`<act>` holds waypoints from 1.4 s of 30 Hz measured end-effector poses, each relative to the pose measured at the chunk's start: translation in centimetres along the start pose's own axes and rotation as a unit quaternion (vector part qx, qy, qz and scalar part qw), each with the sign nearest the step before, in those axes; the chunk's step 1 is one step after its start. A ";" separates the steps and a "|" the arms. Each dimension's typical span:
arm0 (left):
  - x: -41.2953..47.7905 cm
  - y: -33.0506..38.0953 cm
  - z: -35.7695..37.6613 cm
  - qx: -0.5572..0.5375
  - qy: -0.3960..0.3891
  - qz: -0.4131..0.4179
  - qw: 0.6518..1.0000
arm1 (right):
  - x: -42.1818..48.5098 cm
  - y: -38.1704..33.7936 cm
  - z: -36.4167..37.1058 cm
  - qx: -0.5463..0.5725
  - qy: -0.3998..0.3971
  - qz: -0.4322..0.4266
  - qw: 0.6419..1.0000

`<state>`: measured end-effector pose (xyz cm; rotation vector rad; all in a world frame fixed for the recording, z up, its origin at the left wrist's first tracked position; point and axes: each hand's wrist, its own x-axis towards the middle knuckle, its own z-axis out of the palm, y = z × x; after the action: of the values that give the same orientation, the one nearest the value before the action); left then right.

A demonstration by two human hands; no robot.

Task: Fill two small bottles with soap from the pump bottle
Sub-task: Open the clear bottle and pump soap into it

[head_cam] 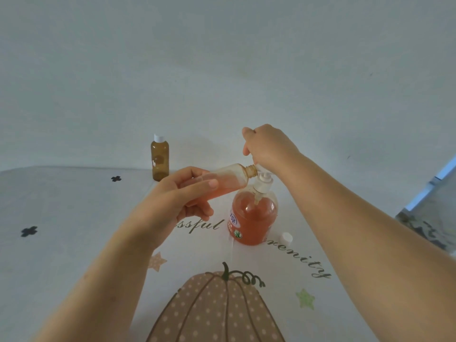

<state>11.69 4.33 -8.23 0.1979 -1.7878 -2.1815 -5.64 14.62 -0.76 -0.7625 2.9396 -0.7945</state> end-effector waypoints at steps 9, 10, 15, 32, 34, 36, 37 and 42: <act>0.1 -0.3 0.1 0.011 0.007 0.001 1.000 | 0.0 0.5 0.9 -0.007 -0.013 0.010 1.000; 0.2 -0.4 0.0 0.013 0.008 0.000 1.000 | 0.0 0.6 1.1 -0.007 -0.014 0.014 1.000; 0.3 -0.5 -0.2 0.014 0.008 -0.006 1.000 | -0.2 0.5 1.2 -0.003 -0.008 0.025 1.000; 0.2 -0.4 0.0 -0.001 0.000 0.002 1.000 | -0.6 -0.5 -0.2 -0.049 -0.030 0.007 0.998; 0.2 -0.4 -0.1 0.004 0.003 -0.001 1.000 | -0.7 -0.5 0.3 -0.049 -0.032 0.008 0.998; 0.3 -0.5 -0.2 0.009 0.003 -0.005 1.000 | -0.7 -0.2 0.7 -0.043 -0.040 0.013 0.998; 0.3 -0.5 -0.3 0.011 0.004 -0.007 1.000 | -0.7 -0.1 0.8 -0.039 -0.043 0.013 0.998; 0.3 -0.5 -0.3 0.015 0.002 -0.011 1.000 | -0.9 -0.2 0.9 -0.028 -0.044 0.010 0.999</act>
<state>11.39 4.01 -8.71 0.2299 -1.8240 -2.1691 -4.69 14.49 -1.54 -0.7483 2.8967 -0.6620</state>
